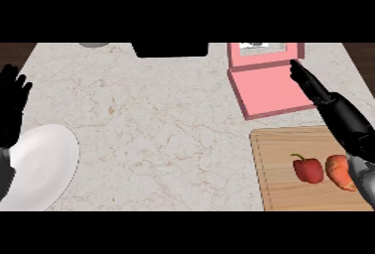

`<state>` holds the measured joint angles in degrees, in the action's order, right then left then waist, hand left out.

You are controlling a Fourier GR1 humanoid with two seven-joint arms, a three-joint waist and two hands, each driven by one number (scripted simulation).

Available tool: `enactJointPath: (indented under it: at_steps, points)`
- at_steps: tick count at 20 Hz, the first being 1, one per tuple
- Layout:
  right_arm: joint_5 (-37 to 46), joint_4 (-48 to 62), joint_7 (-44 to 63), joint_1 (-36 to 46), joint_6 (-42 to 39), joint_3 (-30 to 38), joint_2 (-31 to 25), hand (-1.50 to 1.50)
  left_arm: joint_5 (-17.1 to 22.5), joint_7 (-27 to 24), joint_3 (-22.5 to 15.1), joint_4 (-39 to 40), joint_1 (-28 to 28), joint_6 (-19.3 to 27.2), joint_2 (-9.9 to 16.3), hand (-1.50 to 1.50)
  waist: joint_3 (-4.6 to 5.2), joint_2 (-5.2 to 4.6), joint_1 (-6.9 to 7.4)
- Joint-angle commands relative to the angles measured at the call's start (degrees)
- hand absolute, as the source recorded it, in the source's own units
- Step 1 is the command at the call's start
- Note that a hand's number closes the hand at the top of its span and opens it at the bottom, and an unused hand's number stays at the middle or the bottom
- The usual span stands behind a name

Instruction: Pick the bell pepper from the cutting board and place it in the cardboard box

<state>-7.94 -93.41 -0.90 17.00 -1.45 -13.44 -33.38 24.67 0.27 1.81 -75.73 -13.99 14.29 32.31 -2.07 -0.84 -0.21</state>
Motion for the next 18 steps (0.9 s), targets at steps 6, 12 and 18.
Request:
enactJointPath:
  at_steps: [6,12,18]
  points:
    - [-9.40,4.64,-15.97,-13.24,-16.67,1.74,-2.98,-1.50,-17.82,-0.57,-8.69,2.14,6.96,6.74,5.47,0.00,1.74,0.71,-0.96]
    - [10.03,15.00,-39.38,-17.31,-9.78,1.58,-11.42,-1.50,-16.51,0.76,-9.46,1.36,8.11,5.94,3.35,0.00,1.63,0.46,-0.29]
    - [13.21,32.62,-64.09,-11.74,-16.65,3.31,-12.94,-1.50,-19.49,1.31,-12.32,2.89,5.84,5.96,0.81,0.00,1.79,0.25,1.13]
